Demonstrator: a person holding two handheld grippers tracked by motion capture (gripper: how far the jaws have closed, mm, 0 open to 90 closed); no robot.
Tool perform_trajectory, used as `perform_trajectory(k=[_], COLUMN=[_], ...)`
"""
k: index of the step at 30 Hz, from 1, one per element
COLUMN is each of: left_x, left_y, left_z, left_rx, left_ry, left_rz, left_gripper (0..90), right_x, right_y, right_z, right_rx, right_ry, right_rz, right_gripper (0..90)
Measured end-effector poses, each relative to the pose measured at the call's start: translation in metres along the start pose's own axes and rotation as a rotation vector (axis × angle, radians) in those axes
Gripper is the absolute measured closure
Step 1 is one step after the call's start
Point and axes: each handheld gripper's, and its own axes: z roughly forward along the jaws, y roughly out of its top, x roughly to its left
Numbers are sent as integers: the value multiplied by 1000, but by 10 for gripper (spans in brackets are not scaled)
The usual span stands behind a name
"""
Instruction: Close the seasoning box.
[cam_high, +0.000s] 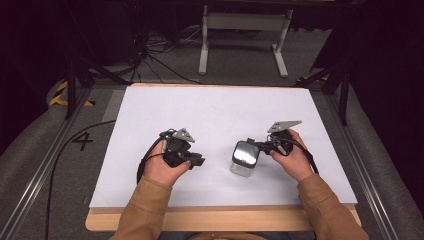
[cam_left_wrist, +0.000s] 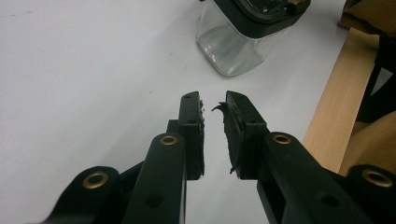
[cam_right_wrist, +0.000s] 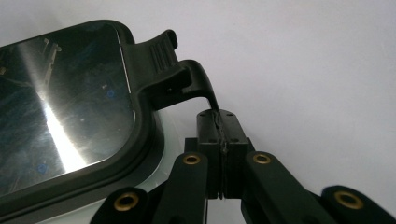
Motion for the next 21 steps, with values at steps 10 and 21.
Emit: perform_trajectory(k=[10, 21], left_x=[3, 3], left_y=[11, 23], left_z=[50, 105], left_rx=[-4, -14], left_ry=[-7, -3], left_rz=[23, 106], left_gripper=[874, 879], right_x=[-4, -12], right_y=[-6, -35], right_z=[-47, -105], right_rx=[-42, -103], right_ry=[-76, -174], right_rz=[18, 111], right_gripper=[900, 900])
